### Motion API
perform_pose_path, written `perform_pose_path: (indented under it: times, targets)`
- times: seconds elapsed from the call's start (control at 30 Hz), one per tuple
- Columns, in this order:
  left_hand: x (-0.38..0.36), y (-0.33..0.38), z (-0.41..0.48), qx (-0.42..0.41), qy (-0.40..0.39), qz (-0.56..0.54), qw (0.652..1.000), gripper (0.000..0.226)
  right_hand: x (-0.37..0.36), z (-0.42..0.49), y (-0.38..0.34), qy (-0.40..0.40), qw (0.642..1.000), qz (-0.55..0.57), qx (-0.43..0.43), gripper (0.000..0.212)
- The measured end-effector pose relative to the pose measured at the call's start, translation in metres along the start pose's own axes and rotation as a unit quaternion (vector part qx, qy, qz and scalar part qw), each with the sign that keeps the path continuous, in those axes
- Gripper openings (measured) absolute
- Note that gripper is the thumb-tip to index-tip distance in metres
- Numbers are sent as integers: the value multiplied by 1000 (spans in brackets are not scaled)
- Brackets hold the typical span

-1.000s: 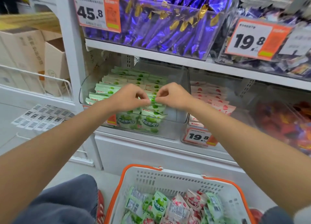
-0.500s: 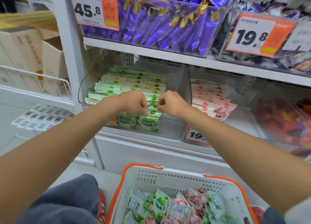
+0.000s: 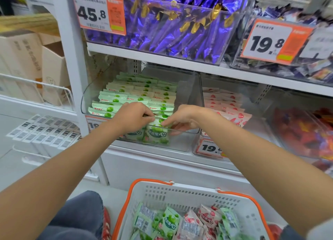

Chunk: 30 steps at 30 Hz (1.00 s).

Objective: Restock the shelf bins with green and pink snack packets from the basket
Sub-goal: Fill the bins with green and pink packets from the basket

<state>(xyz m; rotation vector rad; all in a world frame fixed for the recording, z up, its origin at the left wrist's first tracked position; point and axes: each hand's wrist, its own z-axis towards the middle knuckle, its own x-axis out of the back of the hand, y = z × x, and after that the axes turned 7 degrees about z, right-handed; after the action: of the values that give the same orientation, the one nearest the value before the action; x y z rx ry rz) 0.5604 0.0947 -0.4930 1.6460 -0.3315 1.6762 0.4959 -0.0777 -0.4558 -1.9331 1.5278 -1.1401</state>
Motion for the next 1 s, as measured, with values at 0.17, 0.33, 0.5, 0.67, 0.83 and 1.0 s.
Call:
perform_pose_path:
  times: [0.17, 0.33, 0.5, 0.67, 0.83, 1.0]
  targets:
    - [-3, 0, -2, 14, 23, -4, 1000, 19, -4, 2, 10, 54, 995, -52, 68, 42]
    - [-15, 0, -6, -7, 104, 9, 994, 20, 11, 6, 6, -14, 998, 55, -9, 65]
    - [-31, -1, -5, -24, 161, 134, 978, 48, 5, 30, 2, -59, 968, 226, -89, 58]
    - [-37, -3, 1, -20, 121, 164, 979, 58, -16, 54, -10, -109, 972, 180, -109, 45]
    - [-33, -4, 0, 0, 71, 181, 981, 61, -7, 66, -4, -46, 973, 192, -122, 69]
    - [-29, -5, 7, 11, -13, 218, 976, 54, -13, 74, -1, -24, 951, 301, -70, 65]
